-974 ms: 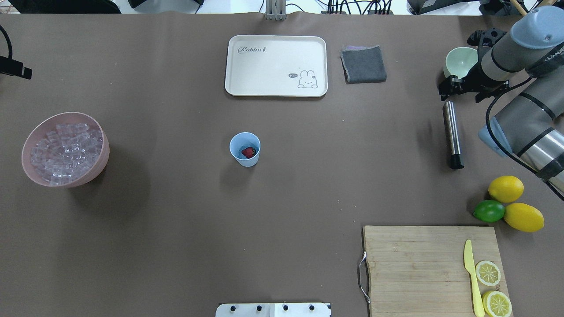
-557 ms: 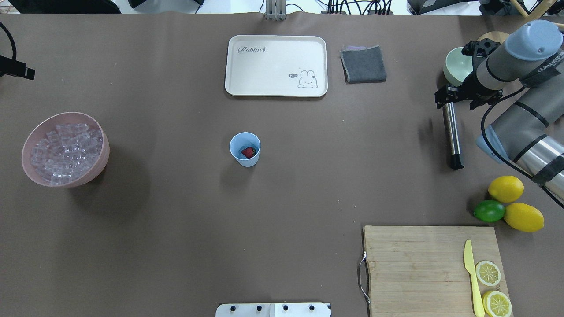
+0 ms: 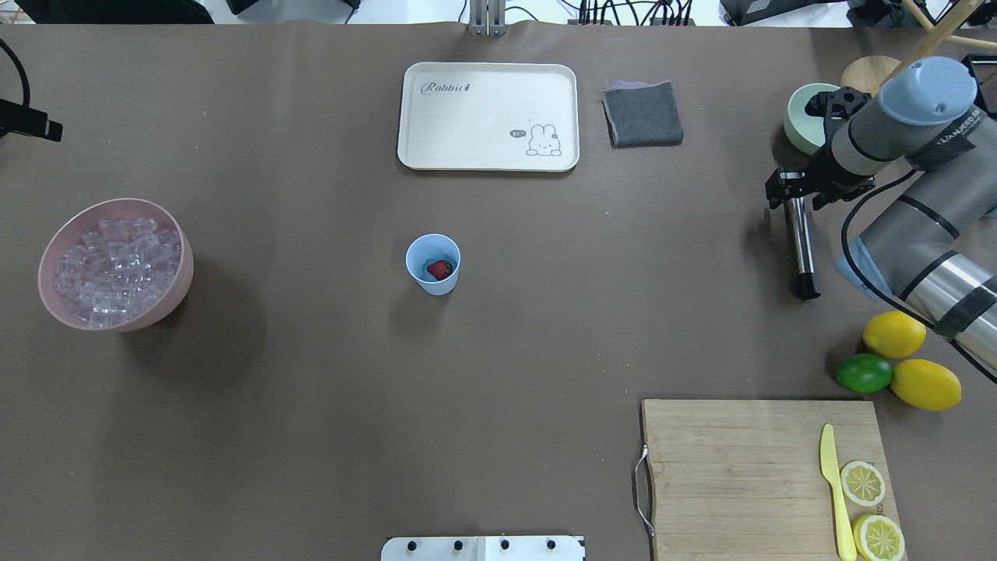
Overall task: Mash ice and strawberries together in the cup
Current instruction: 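Lower the right gripper over the steel muddler to grasp it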
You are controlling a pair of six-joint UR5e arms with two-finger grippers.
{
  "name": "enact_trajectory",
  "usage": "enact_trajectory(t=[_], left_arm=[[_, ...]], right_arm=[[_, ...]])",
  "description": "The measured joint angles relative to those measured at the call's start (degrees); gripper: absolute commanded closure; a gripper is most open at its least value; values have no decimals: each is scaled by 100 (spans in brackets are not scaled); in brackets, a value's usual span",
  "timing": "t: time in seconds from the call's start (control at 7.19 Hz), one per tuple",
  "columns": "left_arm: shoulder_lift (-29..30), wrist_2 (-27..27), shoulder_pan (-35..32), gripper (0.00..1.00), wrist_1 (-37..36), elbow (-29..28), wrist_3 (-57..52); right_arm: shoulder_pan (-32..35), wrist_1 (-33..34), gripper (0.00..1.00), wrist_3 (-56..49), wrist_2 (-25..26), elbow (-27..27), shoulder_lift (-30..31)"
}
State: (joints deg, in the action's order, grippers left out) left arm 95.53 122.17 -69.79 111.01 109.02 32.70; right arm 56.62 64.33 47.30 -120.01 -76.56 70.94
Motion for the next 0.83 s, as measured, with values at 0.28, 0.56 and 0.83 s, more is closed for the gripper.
enact_trajectory(t=[0.28,0.56,0.83], left_arm=[[8,0,0,2,0,-6,-2],[8,0,0,2,-6,-10,-2],[-1,0,-1,2,-8,-18,-2]], right_arm=[[-4,1,100,-9,-14,39,-13],[-7,21,100,-55,-20,40,-108],[168,252,100,-107,-238,-28,-447]])
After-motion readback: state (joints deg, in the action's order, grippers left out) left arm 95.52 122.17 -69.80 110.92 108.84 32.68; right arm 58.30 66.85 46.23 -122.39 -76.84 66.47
